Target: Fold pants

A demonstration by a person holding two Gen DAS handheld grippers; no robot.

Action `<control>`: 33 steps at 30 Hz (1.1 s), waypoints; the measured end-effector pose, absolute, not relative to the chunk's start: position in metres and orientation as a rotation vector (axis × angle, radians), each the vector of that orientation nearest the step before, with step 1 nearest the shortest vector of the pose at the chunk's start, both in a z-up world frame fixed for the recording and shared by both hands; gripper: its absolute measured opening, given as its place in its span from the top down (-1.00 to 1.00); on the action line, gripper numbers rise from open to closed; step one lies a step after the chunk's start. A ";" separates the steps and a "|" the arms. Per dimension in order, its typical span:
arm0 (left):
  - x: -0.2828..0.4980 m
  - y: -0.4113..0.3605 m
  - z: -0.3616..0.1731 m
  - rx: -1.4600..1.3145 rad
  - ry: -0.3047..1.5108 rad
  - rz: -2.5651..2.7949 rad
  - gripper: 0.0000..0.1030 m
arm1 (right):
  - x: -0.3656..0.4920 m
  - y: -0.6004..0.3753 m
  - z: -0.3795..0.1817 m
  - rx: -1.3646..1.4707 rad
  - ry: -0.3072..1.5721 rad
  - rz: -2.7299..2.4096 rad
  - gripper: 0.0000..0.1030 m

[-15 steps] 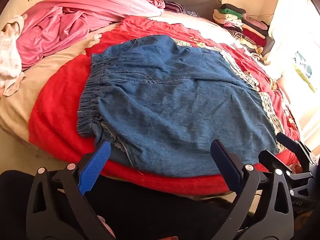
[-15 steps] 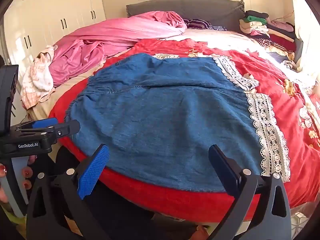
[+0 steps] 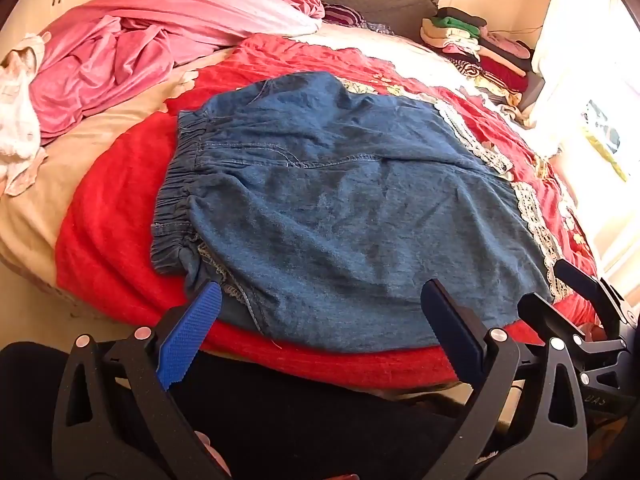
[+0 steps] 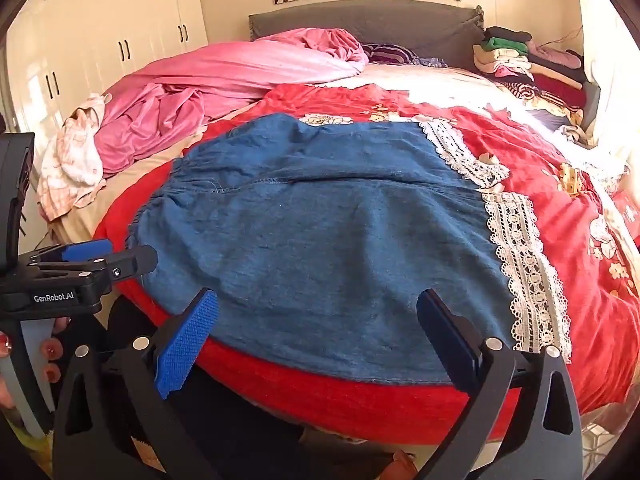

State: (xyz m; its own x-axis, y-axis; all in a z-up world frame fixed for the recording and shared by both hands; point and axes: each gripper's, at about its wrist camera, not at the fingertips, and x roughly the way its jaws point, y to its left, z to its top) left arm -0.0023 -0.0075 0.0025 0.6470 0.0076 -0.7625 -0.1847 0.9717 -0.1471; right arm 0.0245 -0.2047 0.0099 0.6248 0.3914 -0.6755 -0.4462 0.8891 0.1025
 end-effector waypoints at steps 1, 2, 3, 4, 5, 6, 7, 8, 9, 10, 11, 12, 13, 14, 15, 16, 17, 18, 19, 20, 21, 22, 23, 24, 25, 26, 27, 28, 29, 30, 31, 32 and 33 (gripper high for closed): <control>-0.002 -0.011 0.001 -0.219 0.862 0.109 -0.82 | 0.025 -0.204 0.010 -0.078 0.756 0.481 -0.92; -0.002 -0.010 0.001 -0.222 0.863 0.107 -0.82 | 0.024 -0.204 0.010 -0.079 0.756 0.479 -0.92; -0.002 -0.010 0.001 -0.222 0.863 0.107 -0.82 | 0.025 -0.205 0.010 -0.077 0.755 0.481 -0.92; -0.001 -0.008 0.001 -0.222 0.864 0.108 -0.82 | 0.025 -0.205 0.010 -0.077 0.755 0.482 -0.92; -0.001 -0.008 0.001 -0.222 0.864 0.107 -0.82 | 0.024 -0.205 0.010 -0.077 0.755 0.481 -0.92; -0.002 -0.007 0.002 -0.223 0.863 0.104 -0.82 | 0.024 -0.205 0.010 -0.077 0.754 0.483 -0.92; -0.002 -0.008 0.002 -0.223 0.862 0.106 -0.82 | 0.024 -0.205 0.010 -0.077 0.754 0.484 -0.92; -0.002 -0.007 0.003 -0.223 0.862 0.106 -0.82 | 0.025 -0.205 0.010 -0.076 0.754 0.483 -0.92; -0.002 -0.006 0.003 -0.224 0.862 0.104 -0.82 | 0.024 -0.205 0.010 -0.077 0.753 0.482 -0.92; -0.002 -0.007 0.003 -0.224 0.862 0.104 -0.82 | 0.025 -0.205 0.009 -0.077 0.754 0.482 -0.92; -0.002 -0.007 0.003 -0.224 0.862 0.103 -0.82 | 0.024 -0.206 0.010 -0.076 0.754 0.481 -0.92; -0.002 -0.007 0.003 -0.224 0.863 0.102 -0.82 | 0.024 -0.205 0.010 -0.077 0.753 0.480 -0.92; -0.002 -0.007 0.003 -0.224 0.863 0.103 -0.82 | 0.025 -0.205 0.010 -0.077 0.754 0.480 -0.92; -0.002 -0.006 0.003 -0.224 0.863 0.104 -0.82 | 0.024 -0.205 0.010 -0.077 0.754 0.480 -0.92; -0.002 -0.006 0.003 -0.224 0.862 0.104 -0.82 | 0.025 -0.205 0.010 -0.078 0.754 0.480 -0.92; -0.002 -0.006 0.004 -0.225 0.861 0.104 -0.82 | 0.025 -0.205 0.010 -0.078 0.755 0.480 -0.92; -0.002 -0.006 0.003 -0.225 0.862 0.103 -0.82 | 0.025 -0.205 0.010 -0.078 0.756 0.480 -0.92; -0.002 -0.006 0.003 -0.224 0.862 0.104 -0.82 | 0.025 -0.205 0.010 -0.078 0.754 0.479 -0.92; -0.002 -0.006 0.003 -0.225 0.862 0.104 -0.82 | 0.025 -0.205 0.010 -0.077 0.754 0.482 -0.92; -0.002 -0.006 0.004 -0.226 0.862 0.104 -0.82 | 0.025 -0.205 0.010 -0.078 0.755 0.481 -0.92; -0.002 -0.006 0.004 -0.225 0.862 0.104 -0.82 | 0.025 -0.205 0.010 -0.079 0.755 0.480 -0.92; -0.002 -0.006 0.003 -0.225 0.862 0.104 -0.82 | 0.025 -0.205 0.010 -0.078 0.755 0.482 -0.92; -0.002 -0.006 0.004 -0.226 0.861 0.104 -0.82 | 0.025 -0.205 0.010 -0.078 0.755 0.482 -0.92; -0.002 -0.006 0.004 -0.225 0.861 0.104 -0.82 | 0.025 -0.205 0.010 -0.078 0.754 0.480 -0.92; -0.002 -0.006 0.004 -0.226 0.861 0.103 -0.82 | 0.025 -0.205 0.010 -0.079 0.755 0.480 -0.92; -0.002 -0.006 0.004 -0.225 0.861 0.103 -0.82 | 0.025 -0.205 0.010 -0.078 0.755 0.480 -0.92; -0.002 -0.006 0.004 -0.224 0.862 0.104 -0.82 | 0.025 -0.205 0.010 -0.078 0.754 0.479 -0.92; -0.002 -0.006 0.004 -0.224 0.861 0.103 -0.82 | 0.025 -0.205 0.010 -0.078 0.754 0.480 -0.92; -0.002 -0.006 0.004 -0.225 0.861 0.104 -0.82 | 0.025 -0.205 0.010 -0.079 0.755 0.480 -0.92; -0.002 -0.006 0.004 -0.225 0.861 0.106 -0.82 | 0.025 -0.205 0.010 -0.079 0.755 0.479 -0.92; -0.001 -0.005 0.004 -0.226 0.862 0.107 -0.82 | 0.025 -0.205 0.010 -0.079 0.755 0.481 -0.92; -0.001 -0.005 0.005 -0.227 0.862 0.107 -0.82 | 0.025 -0.205 0.010 -0.080 0.756 0.481 -0.92; 0.000 -0.005 0.005 -0.227 0.862 0.108 -0.82 | 0.025 -0.205 0.010 -0.080 0.756 0.481 -0.92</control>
State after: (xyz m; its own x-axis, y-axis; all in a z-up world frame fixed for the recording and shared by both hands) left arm 0.0004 -0.0047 0.0051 0.6472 0.0024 -0.7623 -0.1853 0.9705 -0.1543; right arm 0.0250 -0.2050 0.0098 0.6253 0.3903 -0.6758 -0.4465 0.8891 0.1004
